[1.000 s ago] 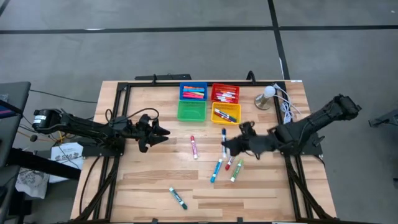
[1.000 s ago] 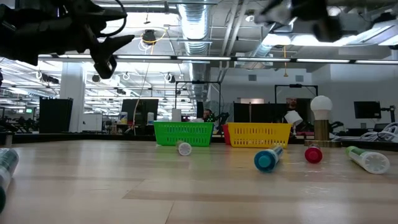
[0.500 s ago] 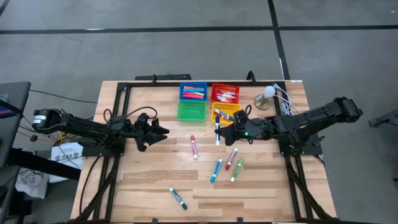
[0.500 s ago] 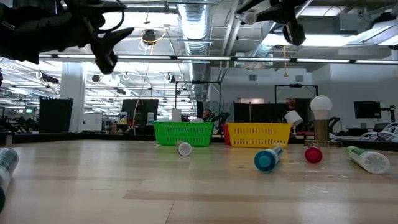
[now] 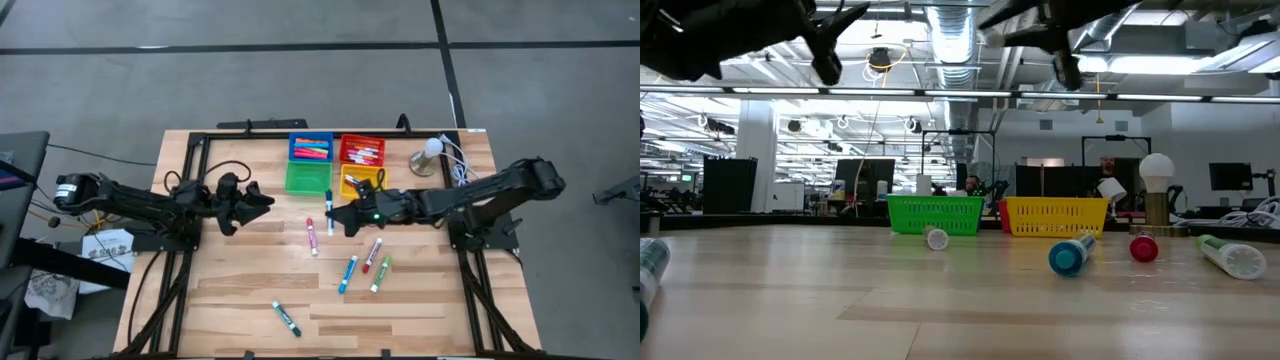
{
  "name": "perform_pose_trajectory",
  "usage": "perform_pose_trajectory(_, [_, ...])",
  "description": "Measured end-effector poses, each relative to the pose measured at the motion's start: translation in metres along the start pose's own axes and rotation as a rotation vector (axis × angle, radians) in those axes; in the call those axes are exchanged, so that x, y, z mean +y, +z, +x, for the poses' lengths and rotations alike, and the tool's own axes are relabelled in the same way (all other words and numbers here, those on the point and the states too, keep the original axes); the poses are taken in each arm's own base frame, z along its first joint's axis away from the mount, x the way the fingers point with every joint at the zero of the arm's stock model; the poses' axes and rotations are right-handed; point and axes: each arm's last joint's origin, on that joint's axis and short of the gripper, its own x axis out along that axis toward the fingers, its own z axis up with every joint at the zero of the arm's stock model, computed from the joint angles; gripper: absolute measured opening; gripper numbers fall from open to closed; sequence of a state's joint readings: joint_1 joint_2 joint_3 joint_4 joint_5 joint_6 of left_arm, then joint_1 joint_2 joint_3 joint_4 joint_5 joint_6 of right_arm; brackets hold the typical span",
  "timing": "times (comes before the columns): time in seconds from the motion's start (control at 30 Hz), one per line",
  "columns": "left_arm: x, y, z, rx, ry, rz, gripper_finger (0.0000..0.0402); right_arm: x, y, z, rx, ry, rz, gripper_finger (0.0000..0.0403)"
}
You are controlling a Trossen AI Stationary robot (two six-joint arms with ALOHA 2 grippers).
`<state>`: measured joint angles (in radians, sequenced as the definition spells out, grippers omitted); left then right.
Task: Pick & Place Markers
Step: Put the large dark blue marker into the green basket
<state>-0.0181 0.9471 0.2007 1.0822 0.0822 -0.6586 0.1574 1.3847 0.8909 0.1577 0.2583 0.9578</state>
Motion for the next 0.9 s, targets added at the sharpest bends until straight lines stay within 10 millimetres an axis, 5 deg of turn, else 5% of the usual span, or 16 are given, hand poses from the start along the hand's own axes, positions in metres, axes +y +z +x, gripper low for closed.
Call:
perform_pose_trajectory(0.23, [0.004, -0.003, 0.019, 0.037, 0.029, -0.015, 0.0195, -0.003, -0.008, 0.035, 0.040, 0.129, 0.017, 0.0056])
perform_pose_trajectory(0.53, [0.010, -0.008, 0.039, 0.070, 0.058, -0.071, 0.0247, 0.019, 0.004, 0.066, 0.045, 0.202, -0.095, 0.0056])
perform_pose_trajectory(0.9, [0.015, -0.013, 0.042, 0.081, 0.092, -0.091, 0.0250, 0.028, 0.020, 0.073, 0.050, 0.243, -0.143, 0.0056])
